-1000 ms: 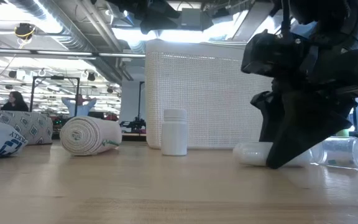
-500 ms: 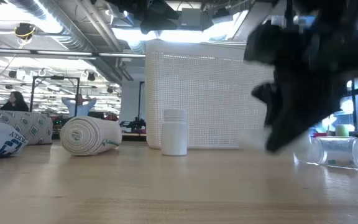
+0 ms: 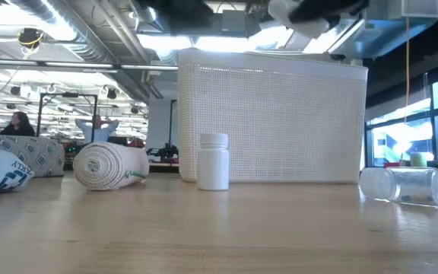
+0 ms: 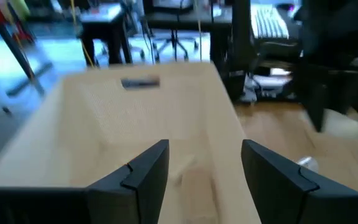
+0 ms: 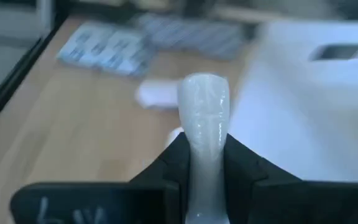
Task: Pick & place medical supplies in basket/bin
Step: Put the white rolled gauze into the white bin
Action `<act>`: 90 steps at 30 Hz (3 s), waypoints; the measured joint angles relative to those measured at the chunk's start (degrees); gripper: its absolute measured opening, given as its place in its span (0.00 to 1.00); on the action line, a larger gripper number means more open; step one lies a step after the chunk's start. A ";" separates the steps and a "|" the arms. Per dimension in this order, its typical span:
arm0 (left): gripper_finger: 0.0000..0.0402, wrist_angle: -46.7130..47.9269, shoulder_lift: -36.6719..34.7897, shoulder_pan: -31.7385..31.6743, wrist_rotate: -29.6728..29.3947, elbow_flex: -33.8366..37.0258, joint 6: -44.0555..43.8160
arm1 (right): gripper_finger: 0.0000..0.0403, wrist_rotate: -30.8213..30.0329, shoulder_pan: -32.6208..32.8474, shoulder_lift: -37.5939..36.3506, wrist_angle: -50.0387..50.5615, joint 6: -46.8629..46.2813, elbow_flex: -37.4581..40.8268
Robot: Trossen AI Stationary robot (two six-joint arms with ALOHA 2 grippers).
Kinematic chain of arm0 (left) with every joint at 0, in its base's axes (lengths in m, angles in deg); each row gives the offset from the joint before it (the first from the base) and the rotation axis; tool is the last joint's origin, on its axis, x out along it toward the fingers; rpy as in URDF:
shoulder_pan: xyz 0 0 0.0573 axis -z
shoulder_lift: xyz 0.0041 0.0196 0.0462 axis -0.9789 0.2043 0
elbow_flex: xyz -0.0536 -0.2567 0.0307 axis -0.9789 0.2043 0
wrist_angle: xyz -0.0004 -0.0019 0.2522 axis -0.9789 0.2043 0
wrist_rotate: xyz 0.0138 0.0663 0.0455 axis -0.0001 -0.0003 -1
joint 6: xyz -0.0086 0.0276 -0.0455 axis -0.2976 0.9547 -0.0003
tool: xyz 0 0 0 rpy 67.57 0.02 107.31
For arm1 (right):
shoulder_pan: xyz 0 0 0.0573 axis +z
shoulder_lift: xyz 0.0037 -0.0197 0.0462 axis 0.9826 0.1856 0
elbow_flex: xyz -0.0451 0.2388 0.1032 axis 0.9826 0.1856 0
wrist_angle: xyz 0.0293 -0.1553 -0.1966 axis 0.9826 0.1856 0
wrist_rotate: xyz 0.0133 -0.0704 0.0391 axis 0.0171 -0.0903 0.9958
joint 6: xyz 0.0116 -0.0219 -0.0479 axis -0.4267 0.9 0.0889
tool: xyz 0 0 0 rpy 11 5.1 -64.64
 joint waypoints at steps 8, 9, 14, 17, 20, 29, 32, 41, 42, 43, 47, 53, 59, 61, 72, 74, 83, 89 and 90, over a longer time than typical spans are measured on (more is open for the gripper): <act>0.48 -7.03 -10.93 -3.52 -0.05 6.01 -0.73 | 0.16 0.07 -13.15 -3.23 15.66 5.13 -13.15; 0.48 -9.25 -12.23 -4.12 -0.03 8.13 -1.27 | 0.16 0.18 -14.91 -2.41 18.94 5.64 -16.13; 0.48 -16.53 -17.20 -6.91 -0.14 17.11 -2.38 | 0.16 8.11 -25.10 3.63 34.22 7.19 -31.35; 0.48 -19.54 -17.99 -8.09 -0.07 20.85 -4.74 | 0.16 14.63 -30.74 8.94 42.43 6.84 -38.57; 0.48 -21.85 -17.85 -8.94 -0.14 23.12 -5.71 | 0.16 18.30 -35.40 14.75 48.02 5.95 -43.36; 0.48 -21.51 -17.28 -9.92 -0.07 24.28 -5.80 | 0.16 27.55 -40.75 30.36 49.59 7.40 -45.07; 0.48 -21.08 -17.28 -9.90 -0.05 24.28 -5.20 | 0.16 29.38 -40.90 34.33 50.50 9.32 -45.07; 0.48 -19.50 -17.28 -9.88 -0.05 24.28 -4.26 | 0.17 29.87 -40.92 41.48 51.32 11.87 -45.05; 0.48 -19.33 -17.28 -9.88 -0.05 24.28 -4.25 | 0.18 29.57 -40.90 41.88 51.44 11.90 -44.96; 0.48 -19.15 -17.28 -9.88 -0.05 24.28 -4.25 | 0.18 29.57 -40.90 42.05 51.33 11.88 -44.96; 0.48 -18.97 -17.28 -9.88 -0.05 24.28 -4.25 | 0.20 29.74 -40.99 42.95 50.70 11.16 -44.71; 0.48 -17.54 -17.29 -9.88 -0.05 24.28 -4.20 | 0.20 29.84 -40.99 43.57 51.16 10.13 -44.59; 0.48 -15.94 -17.28 -9.88 -0.06 24.28 -3.67 | 0.20 29.97 -40.97 43.59 51.22 10.15 -44.59; 0.48 -15.59 -17.29 -9.88 -0.07 24.28 -2.85 | 0.20 30.01 -40.97 43.59 51.22 10.39 -44.59; 0.48 -15.20 -17.30 -9.88 -0.06 24.28 -2.74 | 0.20 30.03 -40.99 43.59 52.29 11.66 -44.59; 0.48 -15.20 -17.28 -9.88 -0.07 24.28 -2.74 | 0.20 30.03 -40.99 43.59 52.29 11.66 -44.59; 0.48 -15.20 -17.28 -9.87 -0.07 24.28 -2.74 | 0.33 30.09 -40.99 43.59 52.45 11.61 -44.59; 0.48 -15.20 -17.29 -9.85 -0.07 24.28 -2.74 | 0.42 30.10 -40.99 43.59 52.96 11.64 -44.59; 0.48 -15.20 -17.30 -9.85 -0.07 24.28 -2.74 | 0.43 30.10 -40.99 43.59 53.54 11.61 -44.79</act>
